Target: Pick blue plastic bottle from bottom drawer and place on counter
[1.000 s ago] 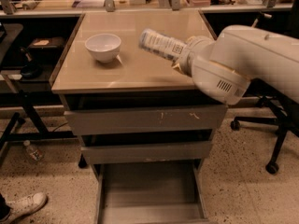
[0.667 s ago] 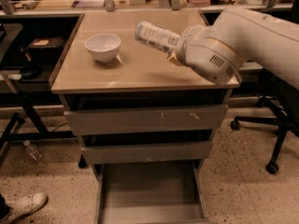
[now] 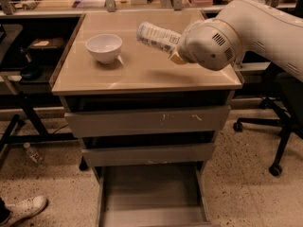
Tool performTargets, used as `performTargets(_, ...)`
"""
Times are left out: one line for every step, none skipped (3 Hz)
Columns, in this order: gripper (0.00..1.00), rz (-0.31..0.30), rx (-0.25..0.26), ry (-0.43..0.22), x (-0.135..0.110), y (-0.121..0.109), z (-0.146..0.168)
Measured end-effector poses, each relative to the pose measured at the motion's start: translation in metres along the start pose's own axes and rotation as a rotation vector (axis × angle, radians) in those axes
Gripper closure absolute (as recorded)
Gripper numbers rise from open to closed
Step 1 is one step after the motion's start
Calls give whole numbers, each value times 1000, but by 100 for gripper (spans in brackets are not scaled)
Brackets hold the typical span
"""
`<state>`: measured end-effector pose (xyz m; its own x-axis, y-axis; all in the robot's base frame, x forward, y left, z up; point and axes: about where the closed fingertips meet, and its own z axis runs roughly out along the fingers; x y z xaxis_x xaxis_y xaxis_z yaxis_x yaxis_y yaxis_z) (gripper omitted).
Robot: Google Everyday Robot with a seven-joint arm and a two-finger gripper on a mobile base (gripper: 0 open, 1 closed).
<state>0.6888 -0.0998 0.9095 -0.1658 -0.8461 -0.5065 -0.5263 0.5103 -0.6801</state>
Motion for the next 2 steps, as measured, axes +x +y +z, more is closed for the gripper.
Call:
performTargets(100, 0, 0, 0, 0, 0, 0)
performTargets(100, 1, -47, 29, 10, 11, 17)
